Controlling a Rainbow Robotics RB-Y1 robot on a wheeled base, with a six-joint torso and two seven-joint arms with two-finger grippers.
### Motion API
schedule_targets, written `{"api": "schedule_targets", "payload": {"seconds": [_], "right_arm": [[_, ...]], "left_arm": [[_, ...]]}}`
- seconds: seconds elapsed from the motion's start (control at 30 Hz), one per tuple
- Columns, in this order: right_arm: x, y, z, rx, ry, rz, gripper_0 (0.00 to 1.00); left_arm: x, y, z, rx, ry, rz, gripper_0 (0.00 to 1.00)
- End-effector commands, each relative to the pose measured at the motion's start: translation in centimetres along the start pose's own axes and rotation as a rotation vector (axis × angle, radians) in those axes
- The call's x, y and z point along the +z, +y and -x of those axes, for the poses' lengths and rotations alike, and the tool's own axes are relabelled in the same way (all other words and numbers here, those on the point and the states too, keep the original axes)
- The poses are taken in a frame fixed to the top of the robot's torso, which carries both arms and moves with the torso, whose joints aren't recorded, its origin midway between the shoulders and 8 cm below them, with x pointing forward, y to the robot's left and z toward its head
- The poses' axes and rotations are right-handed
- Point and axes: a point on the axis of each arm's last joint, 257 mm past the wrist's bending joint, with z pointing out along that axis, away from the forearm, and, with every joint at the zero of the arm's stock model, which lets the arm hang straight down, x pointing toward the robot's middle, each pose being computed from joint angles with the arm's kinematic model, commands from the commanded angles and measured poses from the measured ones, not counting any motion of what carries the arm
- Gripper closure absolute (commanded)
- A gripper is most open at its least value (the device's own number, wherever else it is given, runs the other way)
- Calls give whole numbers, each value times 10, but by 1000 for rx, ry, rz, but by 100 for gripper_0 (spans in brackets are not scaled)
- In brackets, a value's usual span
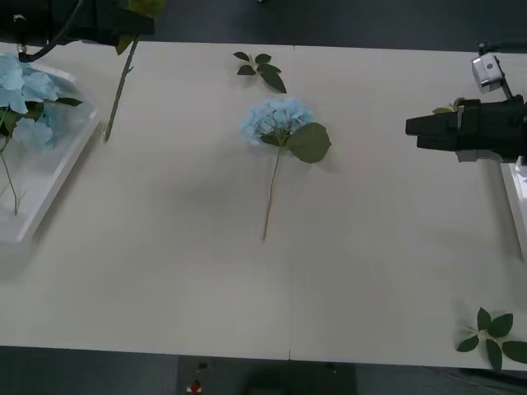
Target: Put the red flowers into the right box and the blue flowers into the left box
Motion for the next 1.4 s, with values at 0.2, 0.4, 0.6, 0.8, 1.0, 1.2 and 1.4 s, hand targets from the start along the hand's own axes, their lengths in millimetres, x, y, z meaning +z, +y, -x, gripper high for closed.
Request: {"api": "schedule_targets", "payload": {"seconds": [0.2,0.4,0.6,0.8,1.0,1.2,1.4], "right_arm": [[-55,65,49,-225,0,35,8],[-55,102,33,-471,46,78,8],[-28,110,5,-552,-51,63,8],[-1,122,-18,-508,-194,32,8],[14,134,-21,-415,-276,76,9],[35,149,-26,-360,-304,143,8],[73,151,-33,-328,-284,152,8]], "left_arm": [[-9,-54,13,13,-217,-176,100],[-2,-87,20,-46,-356,-281,100],[14,-114,30,-85,-450,-339,100],[32,-134,31,-95,-517,-345,100],[50,-149,27,-90,-524,-370,100],[69,-163,20,-90,-525,-386,100],[92,-174,5,-106,-495,-389,100]]}}
